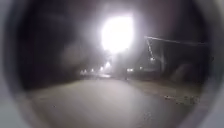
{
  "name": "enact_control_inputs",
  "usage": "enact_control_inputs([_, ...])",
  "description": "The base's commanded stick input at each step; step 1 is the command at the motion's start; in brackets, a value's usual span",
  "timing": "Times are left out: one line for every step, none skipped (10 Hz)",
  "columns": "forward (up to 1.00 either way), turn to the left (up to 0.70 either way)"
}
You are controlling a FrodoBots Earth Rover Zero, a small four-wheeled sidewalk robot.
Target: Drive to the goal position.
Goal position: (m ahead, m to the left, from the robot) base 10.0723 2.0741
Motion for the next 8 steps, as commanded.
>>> enact_control_inputs([0.7, 0.0])
enact_control_inputs([0.7, 0.0])
enact_control_inputs([0.7, 0.0])
enact_control_inputs([0.7, 0.0])
enact_control_inputs([0.7, 0.0])
enact_control_inputs([0.7, 0.0])
enact_control_inputs([0.7, 0.0])
enact_control_inputs([0.7, 0.02])
